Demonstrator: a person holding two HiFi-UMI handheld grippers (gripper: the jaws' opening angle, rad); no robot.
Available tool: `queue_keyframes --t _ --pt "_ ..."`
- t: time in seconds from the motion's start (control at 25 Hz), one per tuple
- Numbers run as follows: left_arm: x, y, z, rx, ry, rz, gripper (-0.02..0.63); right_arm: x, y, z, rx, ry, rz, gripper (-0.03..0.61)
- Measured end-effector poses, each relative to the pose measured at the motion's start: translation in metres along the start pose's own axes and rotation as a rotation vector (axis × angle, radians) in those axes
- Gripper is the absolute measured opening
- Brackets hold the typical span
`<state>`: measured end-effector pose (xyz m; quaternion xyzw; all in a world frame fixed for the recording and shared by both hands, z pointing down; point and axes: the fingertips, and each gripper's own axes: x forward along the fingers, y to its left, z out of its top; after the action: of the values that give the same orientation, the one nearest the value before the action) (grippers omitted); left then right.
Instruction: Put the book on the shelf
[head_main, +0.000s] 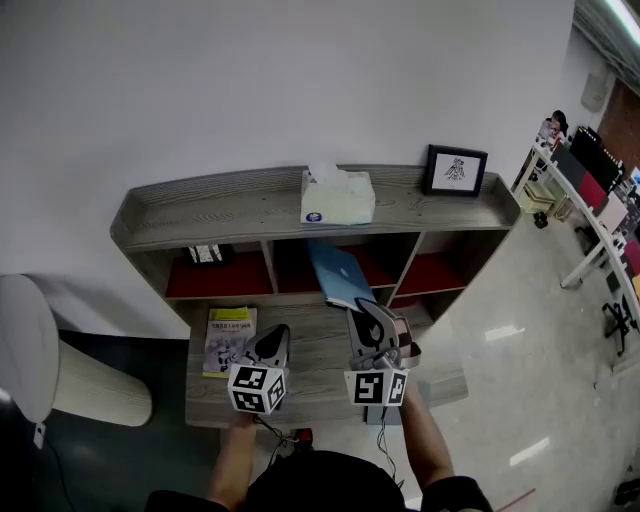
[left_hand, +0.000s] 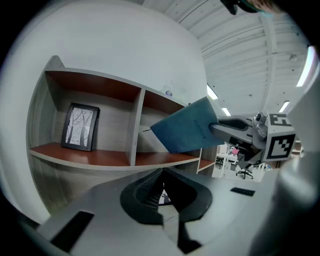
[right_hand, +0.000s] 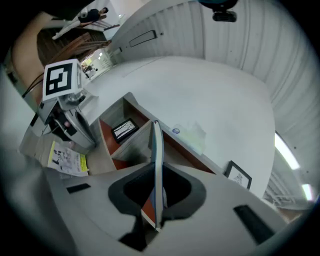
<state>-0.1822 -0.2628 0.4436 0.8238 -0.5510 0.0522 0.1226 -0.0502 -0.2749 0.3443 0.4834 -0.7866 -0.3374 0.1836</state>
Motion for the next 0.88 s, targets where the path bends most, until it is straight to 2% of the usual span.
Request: queue_keyframes --t 0.28,0.88 --pt "-0.003 0.016 -0.008 -0.020 0.011 0.014 0.008 0.022 0.038 -0.007 -0.210 0.026 0.054 0.061" --pt "-0.005 0.037 -0.020 -0.042 0.029 0.023 0.008 0.047 0.082 -0.030 -0.406 0.043 0.113 0.063"
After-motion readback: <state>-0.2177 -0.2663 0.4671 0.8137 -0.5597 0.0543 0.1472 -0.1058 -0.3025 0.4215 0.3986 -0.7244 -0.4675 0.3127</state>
